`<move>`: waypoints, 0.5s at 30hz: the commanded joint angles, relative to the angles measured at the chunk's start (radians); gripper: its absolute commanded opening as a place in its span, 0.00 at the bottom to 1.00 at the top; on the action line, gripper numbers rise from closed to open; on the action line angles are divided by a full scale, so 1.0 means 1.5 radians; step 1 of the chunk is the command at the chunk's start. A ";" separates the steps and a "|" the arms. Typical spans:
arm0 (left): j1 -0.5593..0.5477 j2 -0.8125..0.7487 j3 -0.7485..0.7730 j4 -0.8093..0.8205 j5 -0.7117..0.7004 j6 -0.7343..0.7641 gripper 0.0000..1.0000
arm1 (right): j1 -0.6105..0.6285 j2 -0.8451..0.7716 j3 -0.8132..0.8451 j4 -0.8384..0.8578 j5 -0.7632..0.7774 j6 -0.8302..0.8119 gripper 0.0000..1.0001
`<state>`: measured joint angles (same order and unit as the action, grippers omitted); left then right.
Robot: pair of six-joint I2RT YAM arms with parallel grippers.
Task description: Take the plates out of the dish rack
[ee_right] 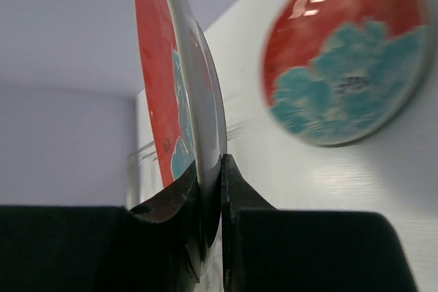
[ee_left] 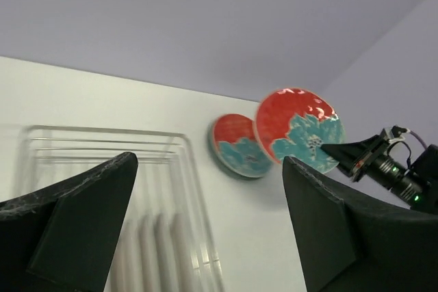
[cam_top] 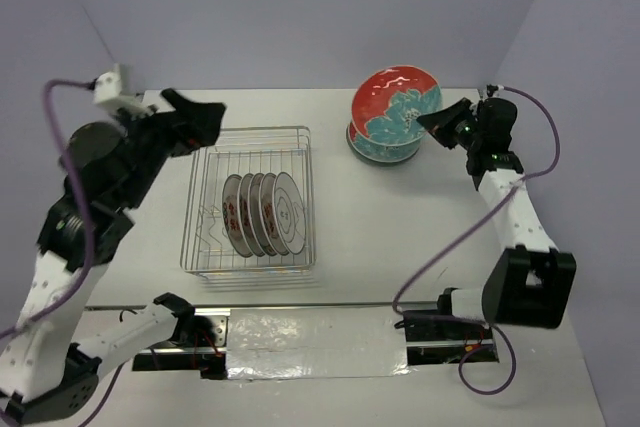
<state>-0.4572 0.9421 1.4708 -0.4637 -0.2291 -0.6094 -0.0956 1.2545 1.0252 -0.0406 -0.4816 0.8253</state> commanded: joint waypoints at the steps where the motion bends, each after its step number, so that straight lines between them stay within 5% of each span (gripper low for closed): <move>1: -0.001 -0.077 0.014 -0.150 -0.120 0.110 1.00 | -0.034 0.098 0.048 0.081 0.006 -0.001 0.00; 8: 0.000 -0.099 0.044 -0.297 -0.052 0.167 1.00 | -0.058 0.290 0.172 0.076 -0.060 -0.043 0.00; 15: 0.001 -0.152 -0.048 -0.302 -0.038 0.159 1.00 | -0.065 0.413 0.219 0.033 -0.071 -0.072 0.05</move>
<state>-0.4568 0.7471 1.4242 -0.9005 -0.3077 -0.3908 -0.1879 1.8706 1.2533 -0.0914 -0.4850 0.7212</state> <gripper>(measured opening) 0.995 0.154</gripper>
